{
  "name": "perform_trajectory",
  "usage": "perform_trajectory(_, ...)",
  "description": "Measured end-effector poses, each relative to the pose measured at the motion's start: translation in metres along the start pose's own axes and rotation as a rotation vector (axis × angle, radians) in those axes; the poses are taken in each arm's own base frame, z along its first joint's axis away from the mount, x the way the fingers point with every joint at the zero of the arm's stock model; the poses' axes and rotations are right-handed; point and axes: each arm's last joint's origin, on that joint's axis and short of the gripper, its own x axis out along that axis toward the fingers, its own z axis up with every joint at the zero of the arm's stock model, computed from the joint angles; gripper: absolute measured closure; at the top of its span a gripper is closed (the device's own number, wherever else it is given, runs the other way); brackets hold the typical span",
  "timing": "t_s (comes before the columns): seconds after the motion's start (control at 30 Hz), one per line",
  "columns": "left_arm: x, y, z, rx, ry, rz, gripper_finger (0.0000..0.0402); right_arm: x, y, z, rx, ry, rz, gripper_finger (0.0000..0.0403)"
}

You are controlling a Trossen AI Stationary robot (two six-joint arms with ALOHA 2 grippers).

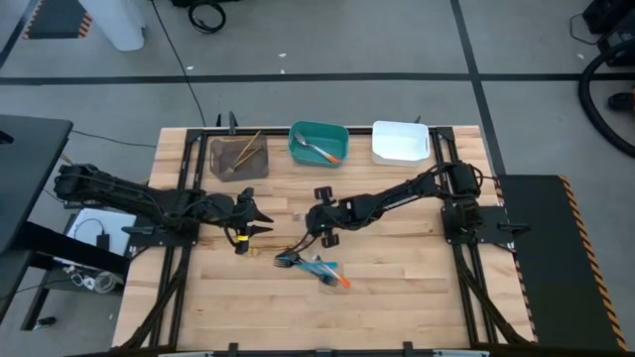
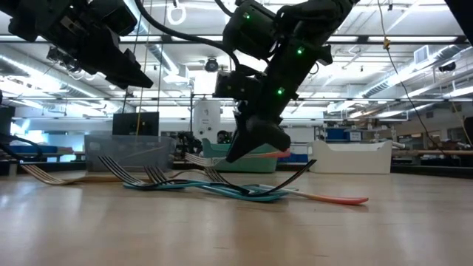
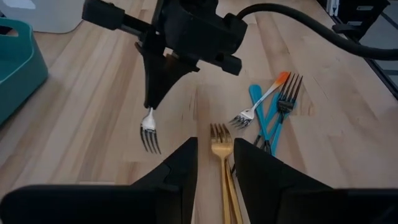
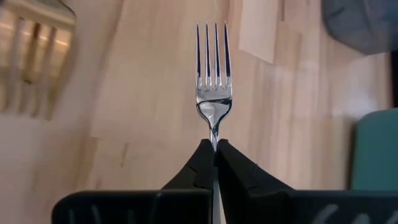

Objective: Sort silverware by color (type)
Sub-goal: Put the orange fork into the blue bin

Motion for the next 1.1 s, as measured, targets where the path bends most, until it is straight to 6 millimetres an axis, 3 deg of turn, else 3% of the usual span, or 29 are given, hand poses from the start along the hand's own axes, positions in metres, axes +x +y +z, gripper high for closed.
perform_trajectory(0.77,0.000,0.000,0.000,-0.024,0.001,0.000,0.0290,0.000,-0.027,0.007,-0.265,0.032,-0.099,0.0391)
perform_trajectory(1.1,0.000,0.000,0.000,-0.027,0.000,0.000,0.0290,0.003,-0.061,0.002,-0.224,0.028,-0.184,0.0391)
